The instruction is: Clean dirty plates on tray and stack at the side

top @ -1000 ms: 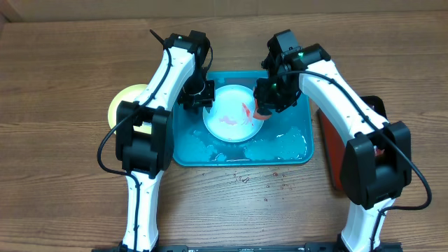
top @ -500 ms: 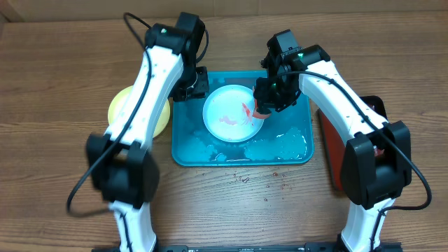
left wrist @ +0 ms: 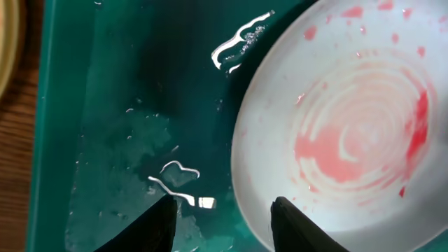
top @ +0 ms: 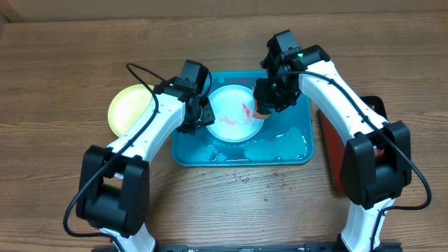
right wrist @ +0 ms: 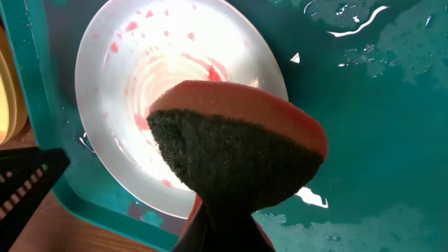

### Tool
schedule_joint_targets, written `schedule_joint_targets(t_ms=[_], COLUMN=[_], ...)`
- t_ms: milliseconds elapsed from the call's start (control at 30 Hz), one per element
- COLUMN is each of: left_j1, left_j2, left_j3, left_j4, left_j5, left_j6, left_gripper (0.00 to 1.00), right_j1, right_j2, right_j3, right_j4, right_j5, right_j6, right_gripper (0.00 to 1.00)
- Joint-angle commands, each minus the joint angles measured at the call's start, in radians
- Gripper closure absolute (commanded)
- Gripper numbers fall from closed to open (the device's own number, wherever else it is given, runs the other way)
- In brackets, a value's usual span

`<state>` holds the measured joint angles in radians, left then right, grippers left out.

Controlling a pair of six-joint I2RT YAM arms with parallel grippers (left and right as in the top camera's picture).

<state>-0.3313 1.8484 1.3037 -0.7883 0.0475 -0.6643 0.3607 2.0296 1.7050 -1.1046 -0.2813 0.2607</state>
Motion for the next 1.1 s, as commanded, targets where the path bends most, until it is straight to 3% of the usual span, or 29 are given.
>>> schedule_joint_targets(t_ms=[0, 233, 600, 733, 867, 1067], left_j1=[0.005, 0.044, 0.036, 0.037, 0.037, 0.037], left_j2=[0.051, 0.093, 0.140, 0.156, 0.158, 0.158], left_j3=[-0.006, -0.003, -0.003, -0.003, -0.003, -0.003], left_j4=[0.029, 0.050, 0.109, 0.120, 0.123, 0.126], left_j5=[0.032, 0.081, 0.146, 0.167, 0.168, 0.184], left_j6=[-0.081, -0.126, -0.144, -0.144, -0.143, -0.128], left_gripper=[0.55, 0.62, 0.63, 0.73, 0.96, 0.96], right_j1=[-0.002, -0.002, -0.002, -0.002, -0.002, -0.001], right_j2=[-0.006, -0.006, -0.006, -0.006, -0.006, -0.003], right_j3=[0.000, 0.000, 0.000, 0.000, 0.000, 0.000], right_j4=[-0.003, -0.009, -0.022, -0.021, -0.013, 0.000], right_j5=[-0.001, -0.001, 0.000, 0.000, 0.000, -0.027], right_j6=[-0.007, -0.007, -0.008, -0.008, -0.007, -0.007], right_gripper=[0.96, 0.96, 0.96, 0.96, 0.96, 0.96])
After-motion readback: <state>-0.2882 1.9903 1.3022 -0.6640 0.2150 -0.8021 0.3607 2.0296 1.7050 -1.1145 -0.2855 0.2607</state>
